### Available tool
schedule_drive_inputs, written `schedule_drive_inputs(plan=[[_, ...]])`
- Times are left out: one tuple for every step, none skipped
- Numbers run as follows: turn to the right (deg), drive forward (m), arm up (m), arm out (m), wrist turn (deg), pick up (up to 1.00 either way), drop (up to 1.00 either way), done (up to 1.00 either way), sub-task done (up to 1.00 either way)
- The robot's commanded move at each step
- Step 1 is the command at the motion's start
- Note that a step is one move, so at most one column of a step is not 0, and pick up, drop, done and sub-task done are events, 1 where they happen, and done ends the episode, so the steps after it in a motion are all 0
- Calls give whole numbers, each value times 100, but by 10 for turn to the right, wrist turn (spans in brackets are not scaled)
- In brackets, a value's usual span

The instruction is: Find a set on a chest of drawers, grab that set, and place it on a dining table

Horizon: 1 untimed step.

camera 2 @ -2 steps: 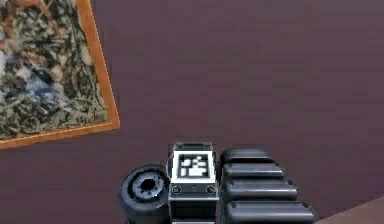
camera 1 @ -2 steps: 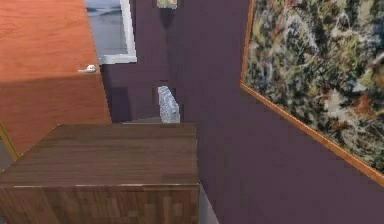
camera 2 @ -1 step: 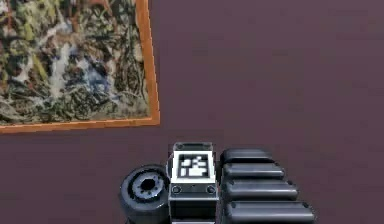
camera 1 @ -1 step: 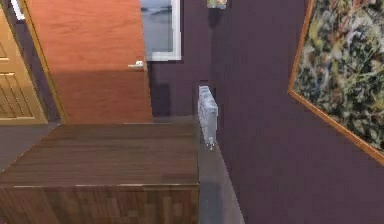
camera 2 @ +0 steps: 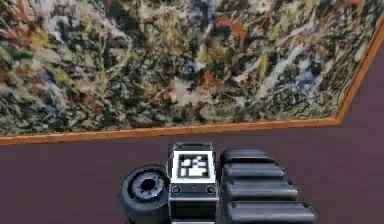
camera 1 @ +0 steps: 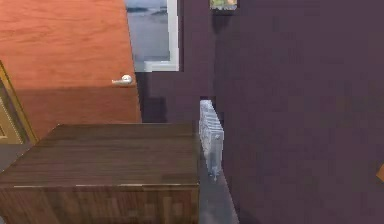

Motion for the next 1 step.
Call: schedule_drive_inputs(plan=[[-270, 0, 0, 0, 0, 0, 0, 0, 0]])
